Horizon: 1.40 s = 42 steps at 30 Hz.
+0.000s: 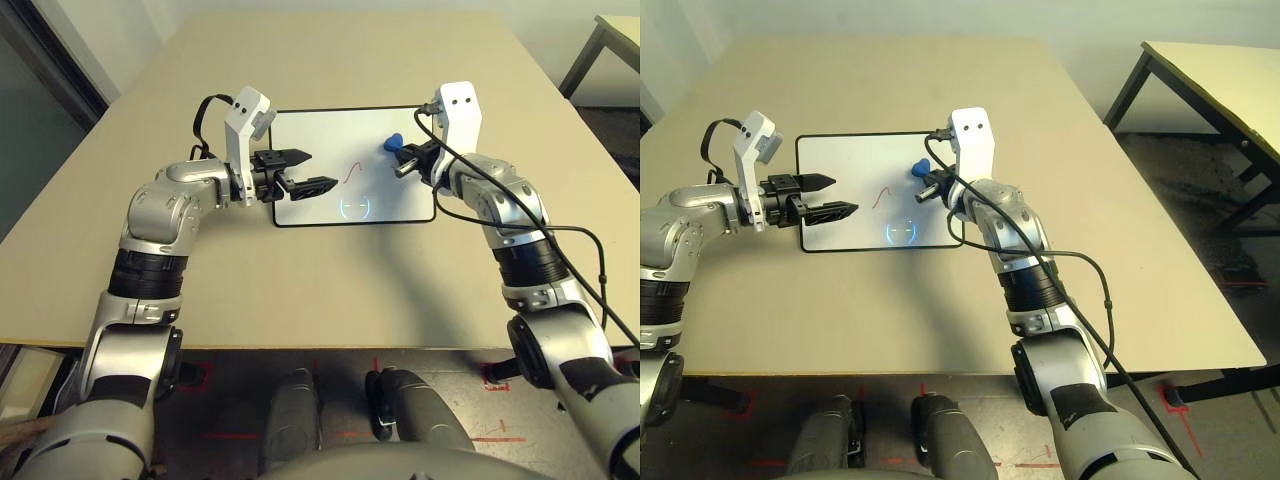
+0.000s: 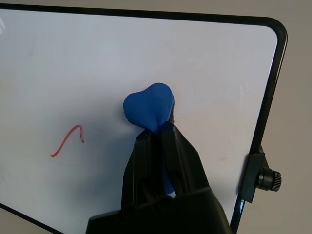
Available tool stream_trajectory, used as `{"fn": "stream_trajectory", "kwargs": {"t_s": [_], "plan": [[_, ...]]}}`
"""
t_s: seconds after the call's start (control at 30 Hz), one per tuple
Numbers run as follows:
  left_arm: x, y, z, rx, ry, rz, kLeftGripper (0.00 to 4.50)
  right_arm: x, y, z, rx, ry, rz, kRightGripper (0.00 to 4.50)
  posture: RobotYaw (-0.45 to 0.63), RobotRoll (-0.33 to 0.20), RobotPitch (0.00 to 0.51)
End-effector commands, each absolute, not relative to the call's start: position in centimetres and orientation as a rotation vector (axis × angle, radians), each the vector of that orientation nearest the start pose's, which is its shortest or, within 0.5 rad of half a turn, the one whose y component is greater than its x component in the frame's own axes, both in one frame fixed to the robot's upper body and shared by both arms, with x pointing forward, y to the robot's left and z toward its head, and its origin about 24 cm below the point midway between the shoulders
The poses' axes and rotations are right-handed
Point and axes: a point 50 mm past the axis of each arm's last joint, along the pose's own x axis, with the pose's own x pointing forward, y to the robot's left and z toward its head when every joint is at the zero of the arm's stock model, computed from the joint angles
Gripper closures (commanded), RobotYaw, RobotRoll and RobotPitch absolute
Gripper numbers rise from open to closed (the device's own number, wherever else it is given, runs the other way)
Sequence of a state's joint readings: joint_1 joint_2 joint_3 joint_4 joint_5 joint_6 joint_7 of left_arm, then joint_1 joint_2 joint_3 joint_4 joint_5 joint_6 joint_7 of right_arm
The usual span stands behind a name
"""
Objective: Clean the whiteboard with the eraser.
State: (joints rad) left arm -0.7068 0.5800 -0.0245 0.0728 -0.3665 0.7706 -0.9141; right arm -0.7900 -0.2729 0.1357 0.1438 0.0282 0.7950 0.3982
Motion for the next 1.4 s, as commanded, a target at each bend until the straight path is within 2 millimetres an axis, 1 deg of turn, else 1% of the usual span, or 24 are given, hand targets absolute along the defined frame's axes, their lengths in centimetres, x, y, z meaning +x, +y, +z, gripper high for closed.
{"fn": "stream_trajectory", "kwargs": {"t_s": [0.03,0.3,0.47,0.57,0.7,0.87,1.0,1.1,1.2,1.3,1.4], "plan": [[32.6,17.4,18.8,0.156,0.252,-0.948,0.0,35.1,-12.0,13.3,-0.311,0.394,0.461,4.46,0.0,0.0,0.124],[32.6,17.5,18.9,0.158,0.254,-0.944,0.0,33.2,-10.2,11.1,-0.299,0.452,0.532,4.46,0.0,0.0,0.132],[32.6,17.5,18.9,0.157,0.255,-0.944,0.0,33.2,-10.2,11.0,-0.304,0.458,0.536,4.46,0.0,0.0,0.134],[32.5,17.5,18.9,0.156,0.256,-0.945,0.0,33.5,-10.5,11.3,-0.306,0.448,0.523,4.46,0.0,0.0,0.135],[32.5,17.5,18.9,0.155,0.259,-0.945,0.0,34.3,-11.2,12.3,-0.307,0.412,0.484,4.46,0.0,0.0,0.138],[32.4,17.5,18.8,0.154,0.263,-0.946,0.0,35.6,-12.4,14.1,-0.291,0.352,0.404,4.46,0.0,0.0,0.14],[32.4,17.5,18.8,0.154,0.266,-0.948,0.0,35.9,-12.2,14.6,-0.277,0.329,0.396,4.46,0.0,0.0,0.141],[32.4,17.5,18.7,0.153,0.267,-0.95,0.0,35.8,-11.5,14.7,-0.275,0.328,0.423,4.46,0.0,0.0,0.141],[32.4,17.5,18.7,0.152,0.268,-0.951,0.0,35.5,-10.2,14.4,-0.273,0.333,0.468,4.46,0.0,0.0,0.141],[32.4,17.5,18.6,0.152,0.271,-0.948,0.0,35.0,-8.7,14.0,-0.272,0.342,0.514,4.46,0.0,0.0,0.142],[32.4,18.1,18.4,0.153,0.28,-0.931,0.0,34.5,-6.3,13.6,-0.27,0.352,0.591,4.46,0.01,0.0,0.143]]}}
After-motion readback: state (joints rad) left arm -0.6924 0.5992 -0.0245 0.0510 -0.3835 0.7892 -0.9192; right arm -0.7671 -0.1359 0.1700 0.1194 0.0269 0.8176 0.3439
